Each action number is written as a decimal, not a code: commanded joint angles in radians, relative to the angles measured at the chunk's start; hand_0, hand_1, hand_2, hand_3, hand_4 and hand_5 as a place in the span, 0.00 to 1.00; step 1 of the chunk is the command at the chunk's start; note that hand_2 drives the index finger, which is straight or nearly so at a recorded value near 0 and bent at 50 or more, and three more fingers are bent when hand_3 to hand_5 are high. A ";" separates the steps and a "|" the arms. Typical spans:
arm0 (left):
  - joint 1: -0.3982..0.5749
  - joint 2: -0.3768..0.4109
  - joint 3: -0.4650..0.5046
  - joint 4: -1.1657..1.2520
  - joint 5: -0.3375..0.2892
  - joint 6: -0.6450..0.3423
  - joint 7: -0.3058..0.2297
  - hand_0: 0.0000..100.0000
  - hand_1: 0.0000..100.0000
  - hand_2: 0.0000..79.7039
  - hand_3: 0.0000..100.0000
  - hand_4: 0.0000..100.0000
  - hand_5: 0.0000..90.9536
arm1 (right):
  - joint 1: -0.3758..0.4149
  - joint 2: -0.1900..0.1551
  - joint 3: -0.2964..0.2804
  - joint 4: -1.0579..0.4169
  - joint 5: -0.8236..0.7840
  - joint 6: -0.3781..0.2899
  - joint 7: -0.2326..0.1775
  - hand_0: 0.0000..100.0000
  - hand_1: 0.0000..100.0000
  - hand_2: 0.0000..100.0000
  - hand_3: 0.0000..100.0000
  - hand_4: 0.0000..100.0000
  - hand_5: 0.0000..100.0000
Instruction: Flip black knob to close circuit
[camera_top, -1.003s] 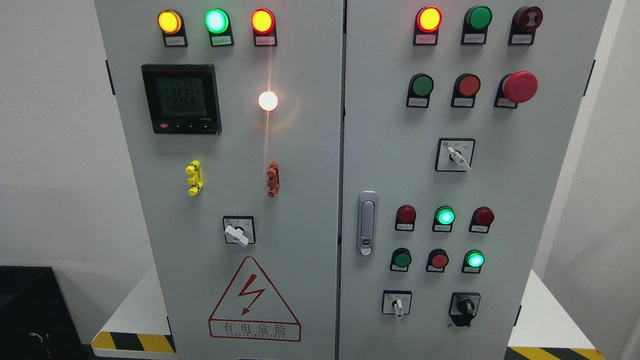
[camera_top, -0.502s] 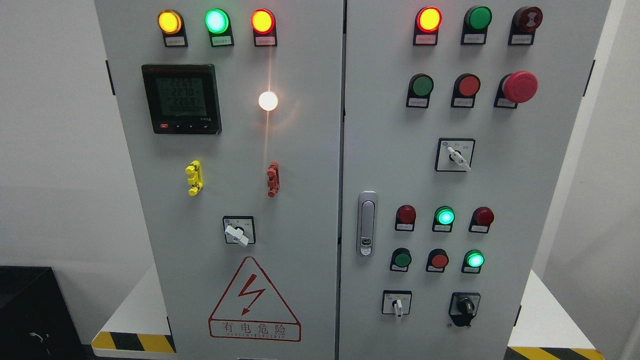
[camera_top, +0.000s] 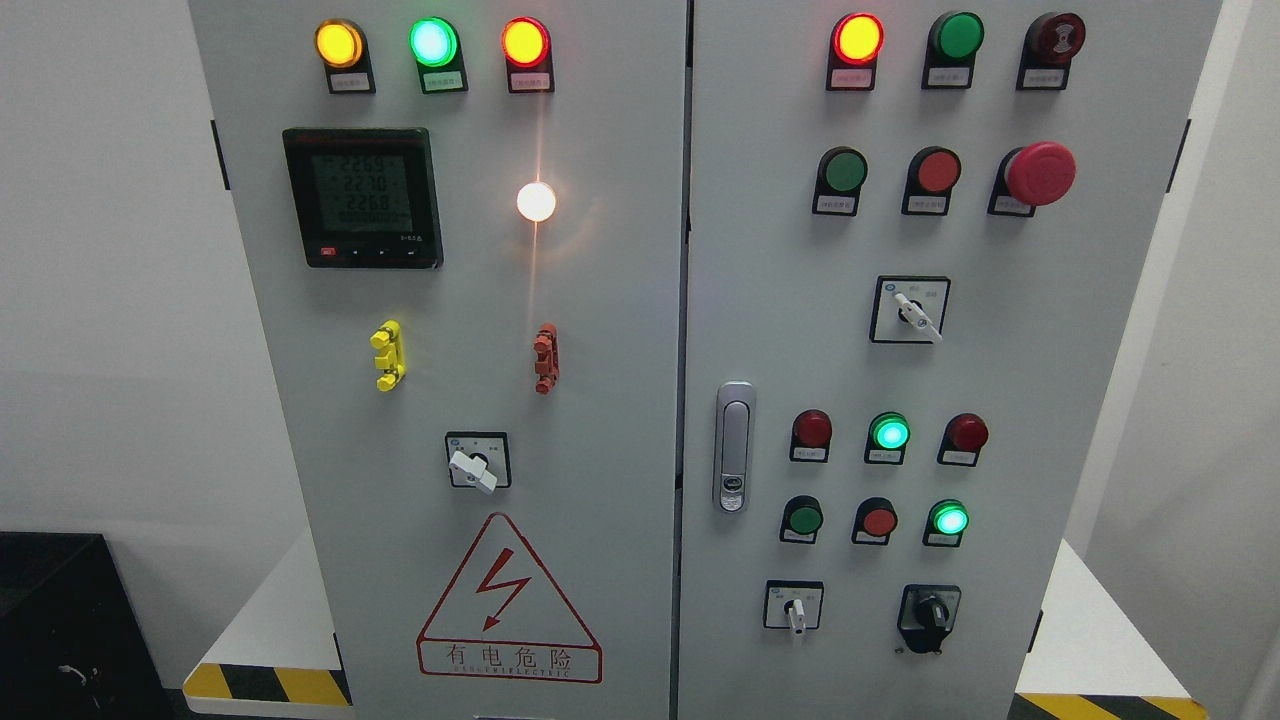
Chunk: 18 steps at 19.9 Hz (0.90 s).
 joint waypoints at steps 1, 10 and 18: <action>0.023 0.000 0.000 -0.031 0.001 0.001 -0.001 0.12 0.56 0.00 0.00 0.00 0.00 | -0.043 0.000 0.004 -0.034 0.026 0.021 0.026 0.00 0.00 0.92 1.00 0.95 0.98; 0.023 0.000 0.000 -0.031 0.001 0.001 -0.001 0.12 0.56 0.00 0.00 0.00 0.00 | -0.084 0.000 -0.008 -0.023 0.052 0.029 0.041 0.00 0.00 0.93 1.00 0.95 0.98; 0.023 0.000 0.000 -0.031 0.001 0.001 -0.001 0.12 0.56 0.00 0.00 0.00 0.00 | -0.120 -0.001 -0.014 -0.014 0.052 0.036 0.041 0.00 0.00 0.92 1.00 0.95 0.98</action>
